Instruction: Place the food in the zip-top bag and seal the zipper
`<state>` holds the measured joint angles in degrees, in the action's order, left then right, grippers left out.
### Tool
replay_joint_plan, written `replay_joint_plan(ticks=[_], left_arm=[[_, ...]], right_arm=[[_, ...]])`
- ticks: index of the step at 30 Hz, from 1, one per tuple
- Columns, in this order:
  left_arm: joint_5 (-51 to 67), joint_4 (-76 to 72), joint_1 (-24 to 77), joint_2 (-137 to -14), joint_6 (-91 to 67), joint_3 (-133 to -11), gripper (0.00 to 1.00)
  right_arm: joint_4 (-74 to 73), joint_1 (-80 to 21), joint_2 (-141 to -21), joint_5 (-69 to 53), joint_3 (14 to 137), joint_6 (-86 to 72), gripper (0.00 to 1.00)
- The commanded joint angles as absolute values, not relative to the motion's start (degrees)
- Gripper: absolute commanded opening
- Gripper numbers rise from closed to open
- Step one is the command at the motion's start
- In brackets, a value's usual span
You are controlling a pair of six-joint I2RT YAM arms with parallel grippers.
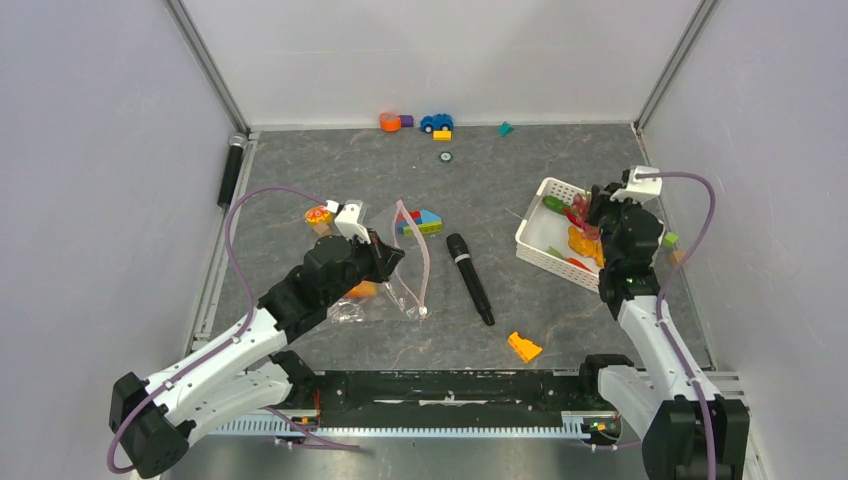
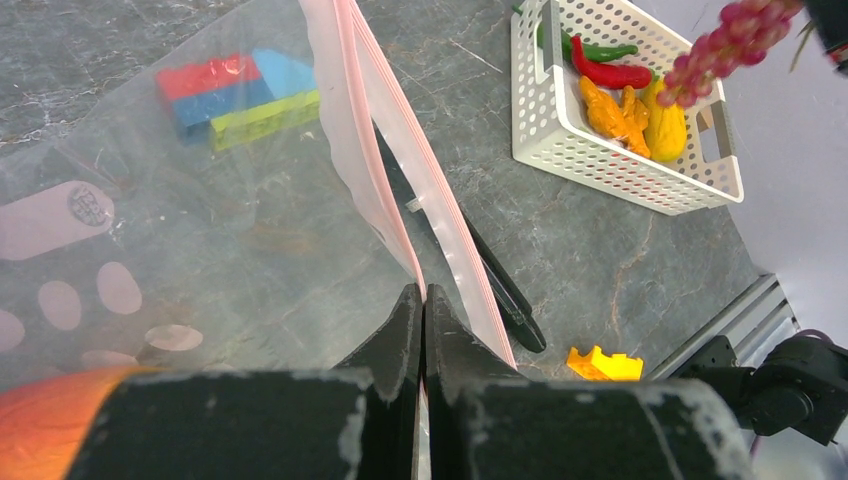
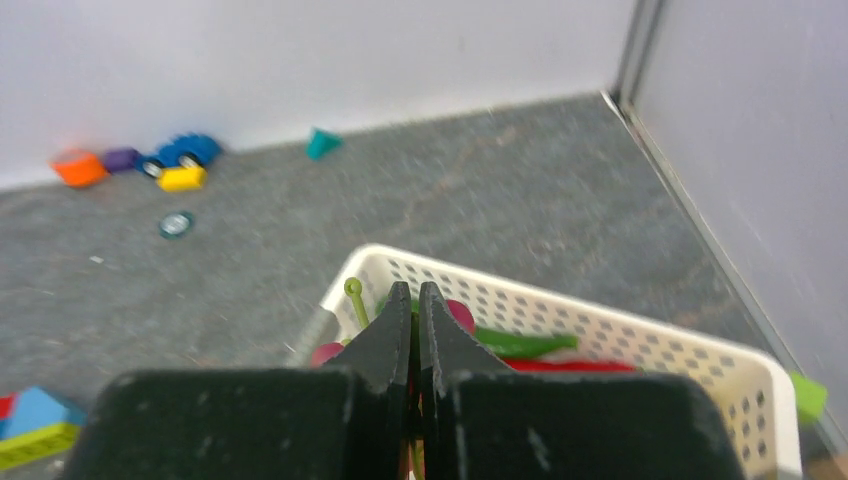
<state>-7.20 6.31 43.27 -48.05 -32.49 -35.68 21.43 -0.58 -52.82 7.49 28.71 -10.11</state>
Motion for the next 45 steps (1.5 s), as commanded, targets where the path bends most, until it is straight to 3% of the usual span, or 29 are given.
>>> replay_joint_plan(ticks=[1, 8, 17, 27, 41, 45], left_arm=[[-6.39, 4.47, 43.42, -46.76, -31.63, -36.83, 0.02], [-5.59, 4.26, 43.48, -45.96, -31.64, -36.78, 0.02], [-4.42, 3.86, 43.47, -45.45, -32.11, -36.58, 0.02], [-2.58, 3.08, 43.50, -44.45, -32.00, -36.13, 0.02], [-1.08, 2.48, 43.42, -42.98, -32.32, -35.78, 0.02], [-0.79, 2.48, 43.44, -41.97, -32.27, -35.70, 0.02]], right_arm=[[22.37, -0.35, -50.62, -2.78, 35.64, -11.07, 0.00], [31.55, -1.87, -50.56, -28.60, 39.02, -20.97, 0.00], [47.03, -21.77, -57.91, -43.05, 44.39, -28.63, 0.00], [52.21, -37.08, -73.65, -44.71, 52.00, -27.20, 0.00], [56.14, -40.32, -82.10, -41.22, 52.40, -28.51, 0.00], [49.00, -40.32, -81.84, -36.98, 50.38, -23.13, 0.00]])
